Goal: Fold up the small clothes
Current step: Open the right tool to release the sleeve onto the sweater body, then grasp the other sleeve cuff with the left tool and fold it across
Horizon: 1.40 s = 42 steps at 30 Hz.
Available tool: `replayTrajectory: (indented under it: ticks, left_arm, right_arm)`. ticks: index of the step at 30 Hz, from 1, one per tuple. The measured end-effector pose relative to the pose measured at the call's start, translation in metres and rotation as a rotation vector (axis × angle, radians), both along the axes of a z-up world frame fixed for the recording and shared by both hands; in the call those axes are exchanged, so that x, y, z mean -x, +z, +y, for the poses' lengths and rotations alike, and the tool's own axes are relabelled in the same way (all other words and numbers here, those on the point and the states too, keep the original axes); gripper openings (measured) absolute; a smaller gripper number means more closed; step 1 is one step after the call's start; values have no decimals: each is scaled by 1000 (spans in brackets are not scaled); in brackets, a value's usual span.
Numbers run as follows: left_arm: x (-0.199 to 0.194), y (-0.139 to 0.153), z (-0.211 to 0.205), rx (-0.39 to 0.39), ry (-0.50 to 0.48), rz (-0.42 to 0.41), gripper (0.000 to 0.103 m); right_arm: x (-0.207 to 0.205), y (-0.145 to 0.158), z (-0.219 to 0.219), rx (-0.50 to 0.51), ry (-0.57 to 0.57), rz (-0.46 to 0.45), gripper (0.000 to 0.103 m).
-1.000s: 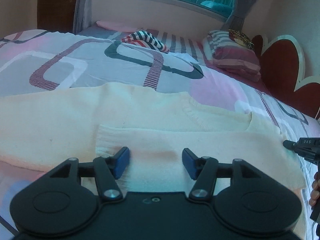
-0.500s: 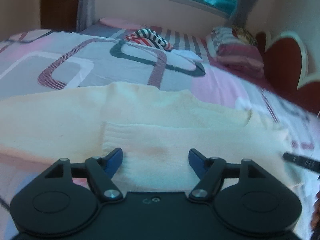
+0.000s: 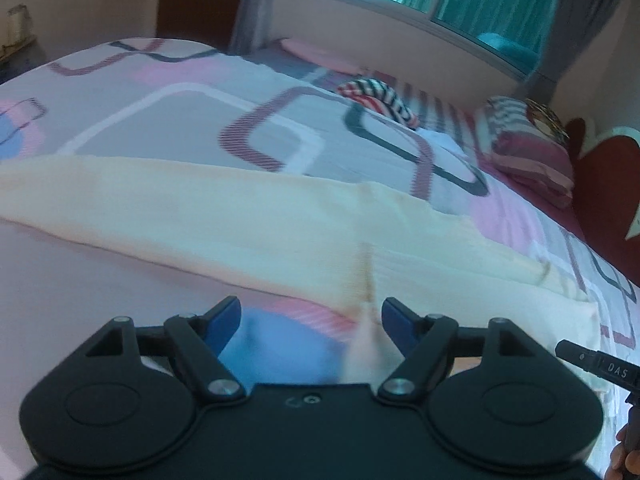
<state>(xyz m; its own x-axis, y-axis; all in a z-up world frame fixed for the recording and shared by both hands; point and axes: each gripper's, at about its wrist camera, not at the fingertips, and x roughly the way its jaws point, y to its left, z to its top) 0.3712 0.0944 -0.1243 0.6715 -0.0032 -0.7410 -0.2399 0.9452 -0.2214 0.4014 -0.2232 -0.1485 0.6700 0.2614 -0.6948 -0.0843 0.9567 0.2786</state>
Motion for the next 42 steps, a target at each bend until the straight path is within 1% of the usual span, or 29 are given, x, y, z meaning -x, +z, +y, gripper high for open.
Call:
replayTrajectory:
  ticks: [6, 12, 20, 23, 25, 27, 29, 33, 34, 36, 37, 38, 39, 40, 42]
  left_arm:
    - [9, 5, 27, 0, 39, -9, 76]
    - [11, 2, 59, 9, 77, -14, 77]
    - [13, -11, 130, 54, 197, 14, 77]
    - [16, -14, 159, 88, 262, -3, 77]
    - [18, -19, 178, 117, 310, -13, 74]
    - [19, -27, 199, 179, 356, -17, 70]
    - [18, -36, 217, 259, 388, -47, 69]
    - [5, -42, 230, 285, 381, -105, 70]
    - [2, -44, 232, 295, 387, -120, 67]
    - [-4, -48, 237, 306, 403, -145, 52]
    - [-6, -49, 239, 302, 410, -148, 41]
    - [-9, -51, 242, 304, 418, -152, 26]
    - [-10, -53, 245, 308, 427, -145, 19]
    - [-11, -54, 248, 304, 446, -138, 4]
    - [-10, -53, 250, 310, 465, -142, 4]
  right_arm:
    - [-8, 1, 42, -14, 62, 10, 38]
    - [-12, 6, 91, -3, 133, -6, 38]
    - [-23, 1, 146, -3, 179, -7, 39]
    - [-27, -2, 159, -3, 185, -1, 39]
    - [-28, -4, 164, 3, 189, -2, 39]
    - [-29, -7, 169, 9, 188, 1, 39]
    - [-30, -10, 173, 10, 185, 8, 39]
    - [-33, -14, 175, -13, 173, 25, 39]
    - [-34, -14, 175, -8, 174, 23, 39]
    - [-34, -14, 176, -6, 170, 22, 40]
    - [-34, -14, 176, -8, 168, 23, 40]
    - [-34, -14, 176, -6, 168, 22, 40]
    - [-34, -13, 176, -1, 167, 19, 40]
    - [-33, -11, 176, 5, 163, 10, 40]
    - [-31, -6, 174, 24, 147, -16, 40]
